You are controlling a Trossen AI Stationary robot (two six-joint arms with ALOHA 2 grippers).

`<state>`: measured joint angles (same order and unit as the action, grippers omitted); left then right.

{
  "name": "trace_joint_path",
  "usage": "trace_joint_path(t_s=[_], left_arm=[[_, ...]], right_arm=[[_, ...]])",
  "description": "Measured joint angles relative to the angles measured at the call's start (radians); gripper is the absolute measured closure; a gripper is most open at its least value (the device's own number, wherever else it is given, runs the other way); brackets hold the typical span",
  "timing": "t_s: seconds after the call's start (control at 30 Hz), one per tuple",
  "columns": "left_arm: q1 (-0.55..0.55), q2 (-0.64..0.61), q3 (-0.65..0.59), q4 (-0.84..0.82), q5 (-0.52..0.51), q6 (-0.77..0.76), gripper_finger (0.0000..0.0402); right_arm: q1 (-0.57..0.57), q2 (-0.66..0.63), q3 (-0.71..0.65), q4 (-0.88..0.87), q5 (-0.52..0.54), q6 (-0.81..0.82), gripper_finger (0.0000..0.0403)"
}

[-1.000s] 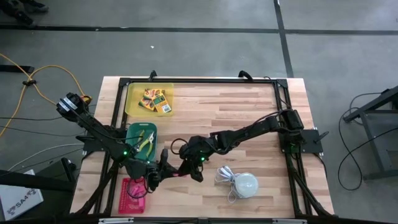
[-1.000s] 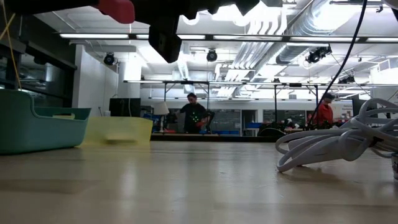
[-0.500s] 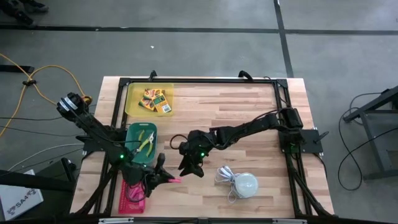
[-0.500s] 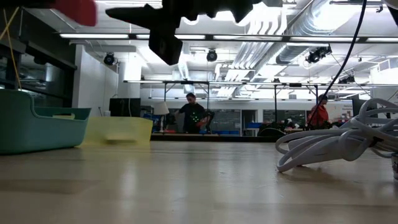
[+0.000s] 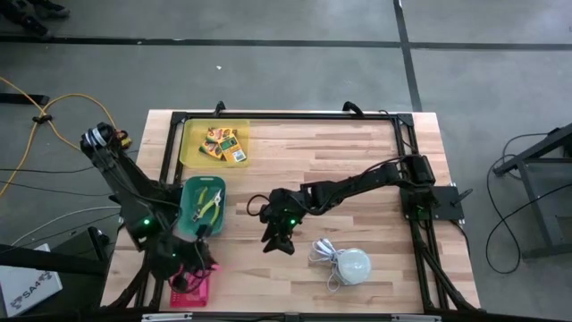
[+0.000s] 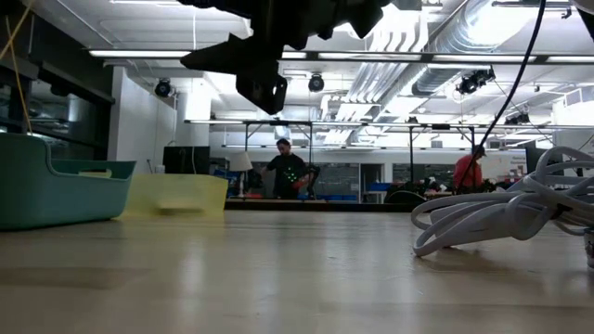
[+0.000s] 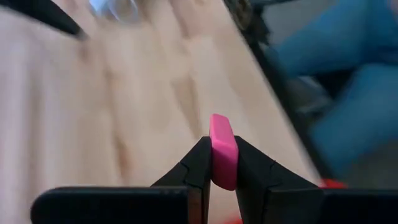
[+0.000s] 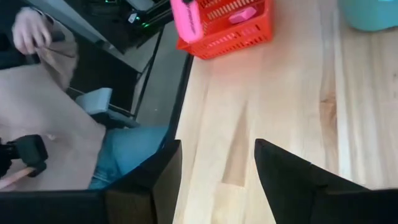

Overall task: Pick & Place School Supplies
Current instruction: Put the pink eraser into the red basket

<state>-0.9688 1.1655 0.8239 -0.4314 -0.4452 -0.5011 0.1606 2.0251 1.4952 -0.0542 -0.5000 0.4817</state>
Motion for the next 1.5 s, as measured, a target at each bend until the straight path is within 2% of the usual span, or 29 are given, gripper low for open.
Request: trace_joint_path(t_s=[0.13,0.27,0.47,0.67,0.8,1.03,1.27,1.5], left_arm=[[-0.021,-0.005,0.039,-0.103,0.157,-0.191,0.0358],[-0.041,-0.005,0.04,-0.129,0.258,-0.349,0.0363],[-0.076,0.003,0.039,-0.127,0.326,-0.538,0.0364],[-0.097,0.064,0.015,-0.128,0.39,-0.673,0.0365],[-0.094,0.125,0.002,-0.116,0.438,-0.7,0.0366],[-0.063,0.214,0.003,0.026,0.485,-0.609,0.0364],[-0.035,0.273,0.003,-0.049,0.525,-0.648,0.0333],[-0.032,0.284,0.003,-0.07,0.53,-0.669,0.0327]], right_arm=[[0.005,0.0,0.0,-0.002,0.011,-0.015,0.0213],[0.006,0.0,0.0,-0.005,0.009,-0.015,0.0213],[0.02,0.0,0.0,-0.01,0.005,-0.015,0.0213],[0.044,0.0,0.0,-0.012,0.004,-0.015,0.0213],[0.059,0.0,0.0,-0.014,0.004,-0.015,0.0213],[0.083,0.0,0.0,-0.025,-0.003,-0.015,0.0213],[0.101,0.0,0.0,-0.026,0.001,-0.014,0.0213],[0.109,0.0,0.0,-0.04,0.0,-0.015,0.0213]])
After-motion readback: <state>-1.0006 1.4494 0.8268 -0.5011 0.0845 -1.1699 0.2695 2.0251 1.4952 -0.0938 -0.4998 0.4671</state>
